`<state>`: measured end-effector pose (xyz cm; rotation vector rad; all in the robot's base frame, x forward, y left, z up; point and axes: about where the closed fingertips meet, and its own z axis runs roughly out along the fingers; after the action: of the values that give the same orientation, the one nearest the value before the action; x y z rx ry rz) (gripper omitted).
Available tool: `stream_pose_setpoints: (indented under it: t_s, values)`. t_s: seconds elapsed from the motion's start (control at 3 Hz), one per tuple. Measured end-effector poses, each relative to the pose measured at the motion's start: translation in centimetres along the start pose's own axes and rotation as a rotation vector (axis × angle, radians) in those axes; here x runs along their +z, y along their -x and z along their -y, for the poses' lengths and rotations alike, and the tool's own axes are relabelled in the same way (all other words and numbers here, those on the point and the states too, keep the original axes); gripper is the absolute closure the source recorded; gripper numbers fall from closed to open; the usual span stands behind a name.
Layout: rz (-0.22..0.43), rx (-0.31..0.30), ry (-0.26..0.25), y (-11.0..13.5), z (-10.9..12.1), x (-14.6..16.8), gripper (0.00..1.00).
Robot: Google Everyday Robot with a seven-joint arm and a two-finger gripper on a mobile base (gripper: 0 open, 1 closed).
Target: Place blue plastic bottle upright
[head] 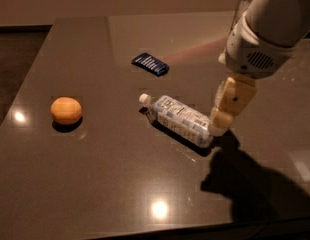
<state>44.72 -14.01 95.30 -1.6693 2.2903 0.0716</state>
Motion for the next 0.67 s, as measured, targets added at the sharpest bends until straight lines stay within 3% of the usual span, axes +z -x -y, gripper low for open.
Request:
stream_pose_setpoints:
  t_s: [0.67]
  values:
    - [-0.028,0.086,0.044,4.4,-1.9,5.4,0.0]
